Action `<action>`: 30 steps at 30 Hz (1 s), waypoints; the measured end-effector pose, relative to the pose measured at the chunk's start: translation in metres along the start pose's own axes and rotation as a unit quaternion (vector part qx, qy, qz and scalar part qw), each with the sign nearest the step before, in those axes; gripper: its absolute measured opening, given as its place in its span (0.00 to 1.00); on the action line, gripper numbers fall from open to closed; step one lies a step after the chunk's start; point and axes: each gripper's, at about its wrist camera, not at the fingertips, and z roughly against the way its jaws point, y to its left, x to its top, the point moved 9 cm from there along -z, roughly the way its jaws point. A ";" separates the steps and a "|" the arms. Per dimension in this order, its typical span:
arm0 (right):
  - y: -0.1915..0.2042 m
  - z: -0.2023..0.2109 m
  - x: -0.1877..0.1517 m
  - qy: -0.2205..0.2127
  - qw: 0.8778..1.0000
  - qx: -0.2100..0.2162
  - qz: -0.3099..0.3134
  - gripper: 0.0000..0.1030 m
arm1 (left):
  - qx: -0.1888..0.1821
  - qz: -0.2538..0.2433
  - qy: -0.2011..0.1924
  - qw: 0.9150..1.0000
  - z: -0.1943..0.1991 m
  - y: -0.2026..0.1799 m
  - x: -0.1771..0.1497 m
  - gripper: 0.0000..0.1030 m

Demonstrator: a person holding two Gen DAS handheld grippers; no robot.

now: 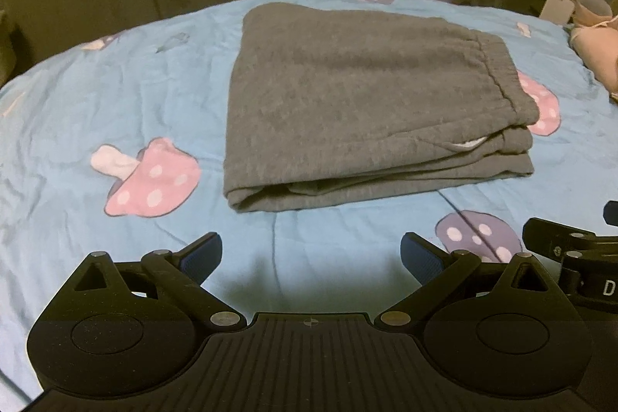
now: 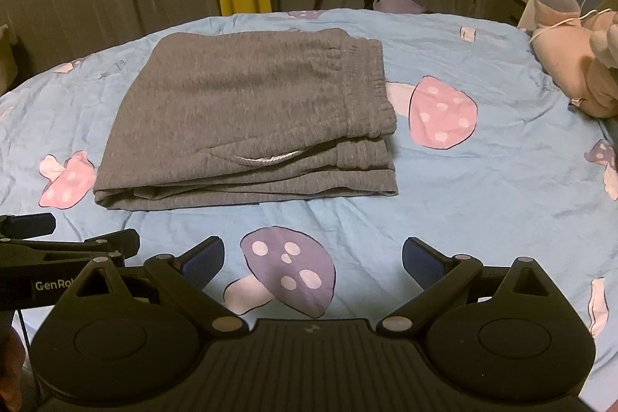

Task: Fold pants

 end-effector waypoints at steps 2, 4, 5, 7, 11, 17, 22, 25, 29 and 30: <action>0.000 -0.001 0.000 0.001 1.000 0.001 -0.001 0.96 | -0.003 0.004 0.001 1.000 -0.001 0.001 0.000 0.99; -0.001 -0.001 0.000 0.001 1.000 -0.003 -0.001 0.96 | -0.002 0.007 0.003 1.000 -0.001 0.001 -0.001 0.99; -0.001 -0.002 -0.001 0.002 1.000 -0.003 0.000 0.96 | -0.003 0.008 0.004 1.000 -0.001 0.000 -0.001 0.99; -0.002 -0.003 -0.001 0.004 1.000 -0.002 -0.002 0.96 | -0.002 0.007 0.002 1.000 0.000 -0.001 -0.001 0.99; -0.001 -0.003 -0.002 0.006 1.000 -0.005 -0.001 0.96 | 0.002 0.002 0.001 1.000 -0.001 0.000 -0.001 0.99; -0.004 -0.004 -0.002 0.008 1.000 -0.005 -0.009 0.96 | 0.000 0.002 0.000 1.000 0.001 -0.002 0.000 0.99; -0.005 -0.003 -0.002 0.007 1.000 -0.006 -0.011 0.96 | 0.008 -0.009 0.001 1.000 -0.003 -0.002 -0.001 0.99; -0.005 -0.004 -0.002 0.009 1.000 -0.005 -0.012 0.96 | 0.005 -0.004 0.003 1.000 -0.004 -0.001 -0.001 0.99; -0.006 -0.004 -0.001 0.009 1.000 -0.002 -0.014 0.96 | 0.007 -0.005 0.000 1.000 -0.004 -0.001 -0.001 0.99; -0.005 -0.004 -0.001 0.009 1.000 -0.002 -0.014 0.96 | 0.008 -0.006 -0.001 1.000 -0.004 -0.001 -0.001 0.99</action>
